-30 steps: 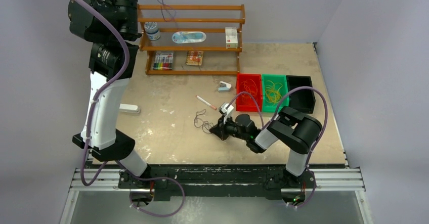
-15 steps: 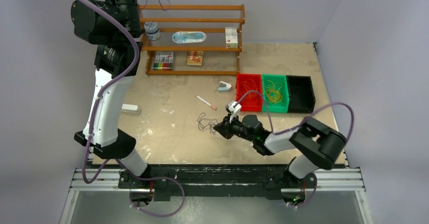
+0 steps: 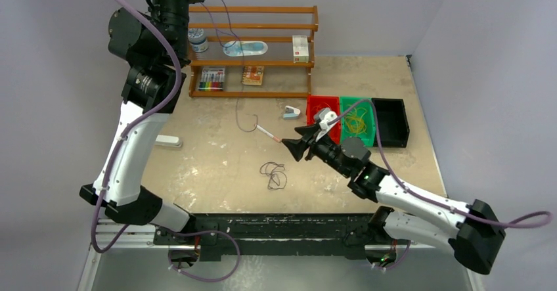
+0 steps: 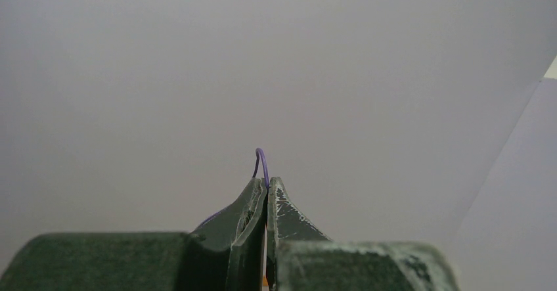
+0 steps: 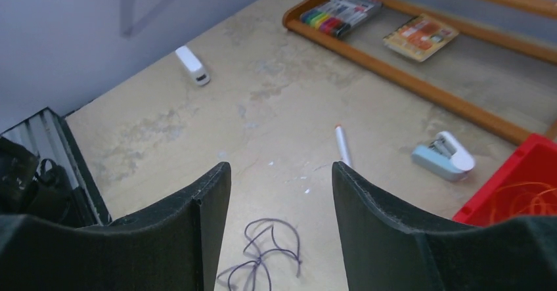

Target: Untangle the cables

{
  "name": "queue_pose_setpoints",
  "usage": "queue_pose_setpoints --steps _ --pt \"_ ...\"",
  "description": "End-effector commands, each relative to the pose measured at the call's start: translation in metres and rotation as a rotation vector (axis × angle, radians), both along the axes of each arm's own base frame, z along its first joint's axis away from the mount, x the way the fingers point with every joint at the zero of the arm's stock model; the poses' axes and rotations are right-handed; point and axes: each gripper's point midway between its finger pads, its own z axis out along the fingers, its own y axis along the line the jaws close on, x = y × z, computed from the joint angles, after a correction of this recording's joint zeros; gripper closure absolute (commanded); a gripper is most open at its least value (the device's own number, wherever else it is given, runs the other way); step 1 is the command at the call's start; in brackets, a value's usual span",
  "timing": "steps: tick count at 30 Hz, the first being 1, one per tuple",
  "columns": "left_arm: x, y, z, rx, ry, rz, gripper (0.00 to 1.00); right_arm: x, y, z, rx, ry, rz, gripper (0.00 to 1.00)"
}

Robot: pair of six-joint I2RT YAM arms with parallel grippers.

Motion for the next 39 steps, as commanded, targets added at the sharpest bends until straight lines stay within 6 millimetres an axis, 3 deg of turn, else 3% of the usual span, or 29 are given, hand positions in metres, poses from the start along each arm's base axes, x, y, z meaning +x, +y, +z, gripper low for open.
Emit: queue_pose_setpoints --steps 1,9,13,18,26,31,39 --pt "-0.015 -0.003 -0.004 -0.031 0.014 -0.083 1.00 0.005 -0.021 0.045 -0.038 -0.087 -0.082 0.39" --pt "-0.014 -0.031 -0.043 -0.025 0.116 -0.242 1.00 -0.005 -0.038 0.145 0.044 -0.320 -0.090 0.36" --pt "-0.019 -0.040 -0.056 -0.023 0.148 -0.302 1.00 -0.011 -0.037 0.189 0.120 -0.443 -0.075 0.29" --pt "-0.024 -0.045 -0.065 -0.018 0.171 -0.347 1.00 -0.005 -0.017 0.221 0.119 -0.544 -0.035 0.29" --pt "-0.033 -0.055 -0.074 -0.019 0.185 -0.424 1.00 0.014 0.020 0.232 0.072 -0.601 0.023 0.24" --pt "-0.037 -0.060 -0.076 -0.017 0.188 -0.461 1.00 0.016 0.043 0.223 0.052 -0.614 0.096 0.21" --pt "-0.041 -0.061 -0.074 -0.016 0.180 -0.477 1.00 0.040 0.054 0.222 0.069 -0.639 0.028 0.17"
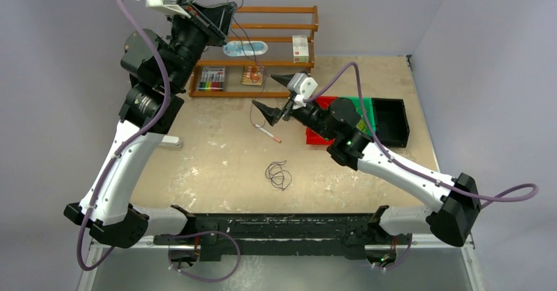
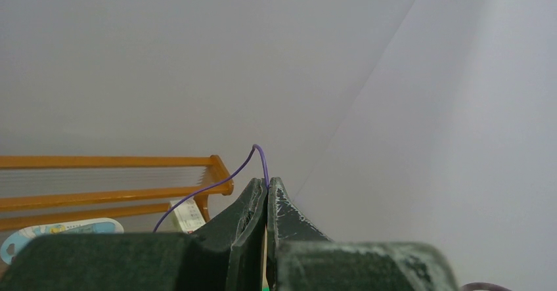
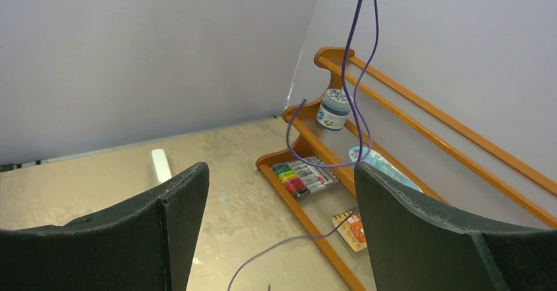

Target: Untangle the cables

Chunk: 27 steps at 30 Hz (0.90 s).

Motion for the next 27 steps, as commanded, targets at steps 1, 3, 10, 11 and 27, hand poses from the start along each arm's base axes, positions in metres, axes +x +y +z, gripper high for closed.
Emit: queue_pose_setpoints --steps 1,3,10,11,27 --pt "-0.016 0.004 0.020 -0.037 -0.060 -0.030 1.00 0.006 -0.007 0.053 0.123 -0.138 -0.058 0.17" --pt "-0.016 0.004 0.021 -0.038 -0.062 -0.030 1.00 0.015 -0.009 0.052 0.118 -0.151 -0.103 0.16" --pt "-0.014 0.002 0.021 -0.039 -0.059 -0.033 1.00 0.030 -0.015 0.044 0.079 -0.214 -0.200 0.13" --pt "-0.014 0.002 0.021 -0.041 -0.059 -0.035 1.00 0.029 -0.012 0.043 0.073 -0.217 -0.189 0.12" --pt "-0.010 -0.002 0.019 -0.041 -0.054 -0.046 1.00 0.046 0.011 0.042 0.044 -0.265 -0.188 0.15"
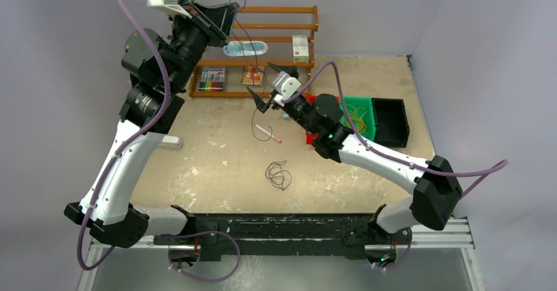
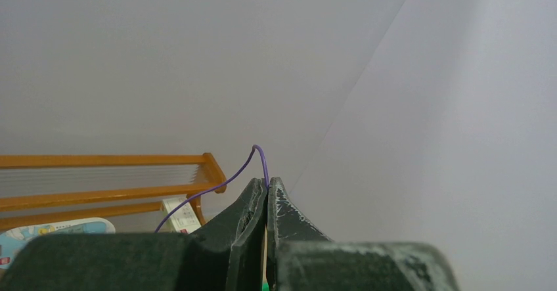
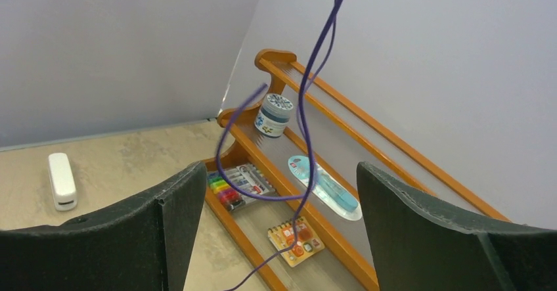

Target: Untangle the cables

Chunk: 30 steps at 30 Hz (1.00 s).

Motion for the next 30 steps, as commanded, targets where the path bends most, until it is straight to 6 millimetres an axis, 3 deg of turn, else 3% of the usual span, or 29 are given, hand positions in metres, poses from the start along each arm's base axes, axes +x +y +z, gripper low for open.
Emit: queue_pose_setpoints --steps 1,8,15,19,30 --pt "-0.008 0.002 0.019 -0.040 -0.052 -0.017 1.00 -0.002 -0.003 0.050 0.088 -0.109 -0.013 0.17" --pt "-0.007 0.002 0.017 -0.037 -0.049 -0.016 1.00 -0.002 -0.003 0.057 0.111 -0.131 -0.012 0.35" --pt "-0.007 0.004 0.015 -0.035 -0.045 -0.004 1.00 -0.002 -0.002 0.051 0.118 -0.100 -0.001 0.72" --pt "-0.008 0.006 0.013 -0.033 -0.041 0.001 1.00 0.003 -0.007 0.046 0.138 -0.062 -0.035 0.98" --pt "-0.005 0.007 -0.017 0.005 0.022 0.013 0.97 0.007 -0.042 0.048 0.183 0.038 -0.096 1.00"
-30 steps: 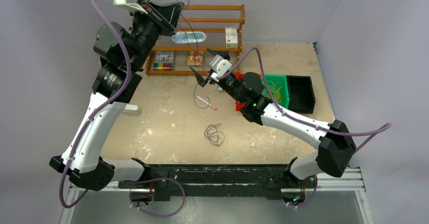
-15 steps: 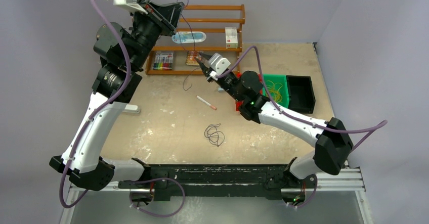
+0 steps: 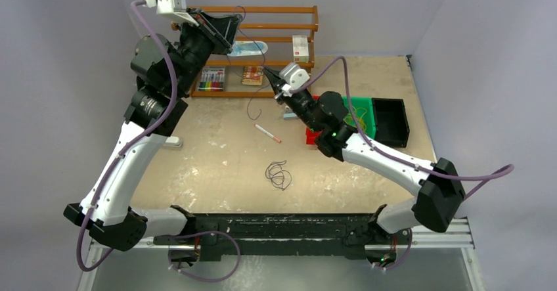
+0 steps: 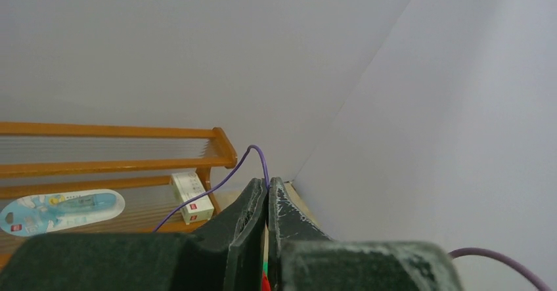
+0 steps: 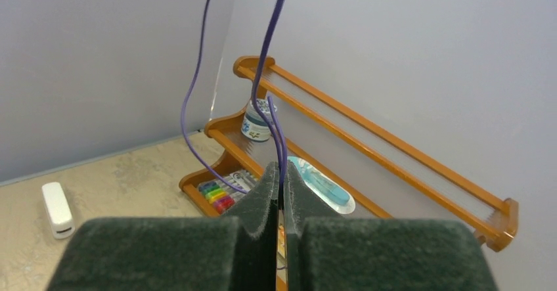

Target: Untangle the cables

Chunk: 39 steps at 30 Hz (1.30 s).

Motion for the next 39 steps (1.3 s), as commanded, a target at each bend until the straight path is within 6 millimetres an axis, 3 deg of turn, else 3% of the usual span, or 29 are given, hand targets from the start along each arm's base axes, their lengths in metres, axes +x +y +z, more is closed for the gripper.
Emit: queue_pose_setpoints --steps 1,8,14,19,27,32,39 --pt "-0.012 0.009 0.007 -0.017 -0.028 0.007 0.94 -0.005 -0.034 0.037 0.109 -0.002 -0.043 1.00" --pt "-0.010 0.007 -0.027 0.009 0.041 -0.003 0.55 0.006 -0.087 0.051 0.137 0.053 -0.197 1.00" --pt "-0.006 0.005 -0.067 0.041 0.122 0.003 0.37 0.017 -0.150 0.054 0.174 0.126 -0.350 1.00" --pt "0.001 0.001 -0.104 0.075 0.198 0.003 0.31 0.022 -0.196 0.046 0.166 0.180 -0.498 1.00" --pt "0.015 -0.001 -0.153 0.131 0.299 0.034 0.29 0.024 -0.274 0.031 0.200 0.256 -0.765 1.00" --pt "0.022 -0.007 -0.176 0.175 0.344 0.024 0.29 0.032 -0.318 0.011 0.229 0.322 -0.890 1.00" --pt "0.026 -0.009 -0.198 0.220 0.383 0.022 0.29 0.038 -0.363 -0.010 0.282 0.370 -1.020 1.00"
